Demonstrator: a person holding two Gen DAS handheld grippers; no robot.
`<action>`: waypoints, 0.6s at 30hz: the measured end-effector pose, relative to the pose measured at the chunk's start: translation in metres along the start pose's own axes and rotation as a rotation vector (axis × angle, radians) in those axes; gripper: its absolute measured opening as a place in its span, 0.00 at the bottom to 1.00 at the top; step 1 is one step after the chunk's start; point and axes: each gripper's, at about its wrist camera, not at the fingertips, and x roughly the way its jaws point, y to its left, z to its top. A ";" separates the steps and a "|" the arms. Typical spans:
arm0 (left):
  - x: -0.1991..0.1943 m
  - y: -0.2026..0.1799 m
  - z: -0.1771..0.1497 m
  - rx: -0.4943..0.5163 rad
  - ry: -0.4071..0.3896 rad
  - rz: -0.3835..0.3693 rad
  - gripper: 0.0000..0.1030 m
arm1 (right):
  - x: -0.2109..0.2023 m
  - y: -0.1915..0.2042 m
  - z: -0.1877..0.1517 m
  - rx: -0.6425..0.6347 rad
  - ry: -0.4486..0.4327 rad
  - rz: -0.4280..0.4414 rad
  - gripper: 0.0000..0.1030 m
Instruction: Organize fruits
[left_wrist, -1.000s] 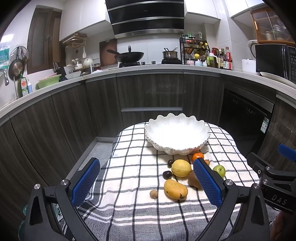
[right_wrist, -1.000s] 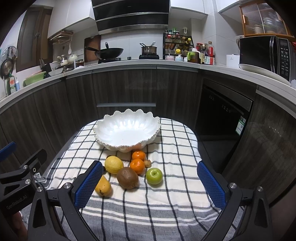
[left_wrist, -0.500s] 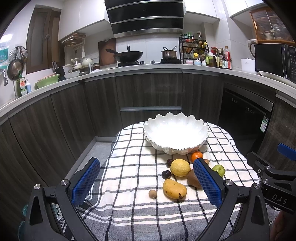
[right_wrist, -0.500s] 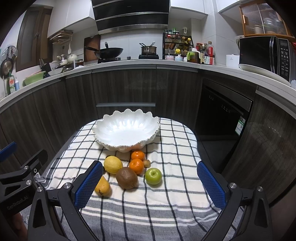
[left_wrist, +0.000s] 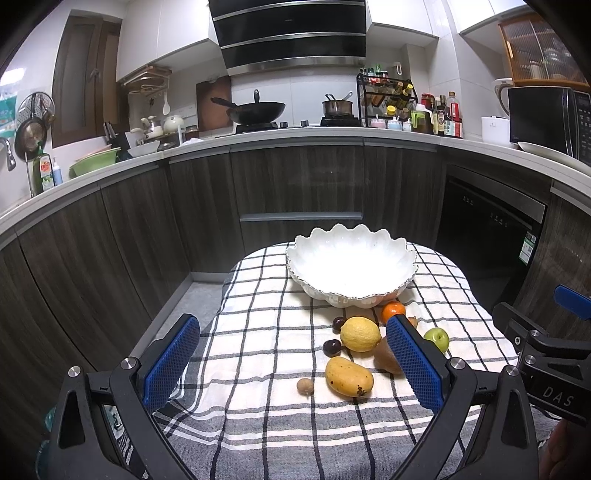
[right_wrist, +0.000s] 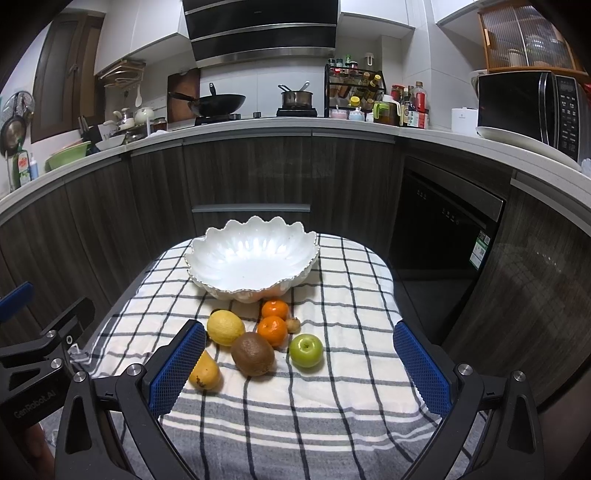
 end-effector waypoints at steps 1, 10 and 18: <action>0.000 0.000 0.000 0.000 -0.001 0.001 1.00 | 0.000 0.001 -0.001 0.000 0.000 0.000 1.00; 0.000 0.000 0.000 0.000 0.000 0.000 1.00 | 0.000 0.001 -0.001 0.001 0.001 -0.001 1.00; 0.001 -0.001 -0.001 0.000 0.000 0.001 1.00 | 0.000 0.001 -0.001 0.001 0.002 -0.001 1.00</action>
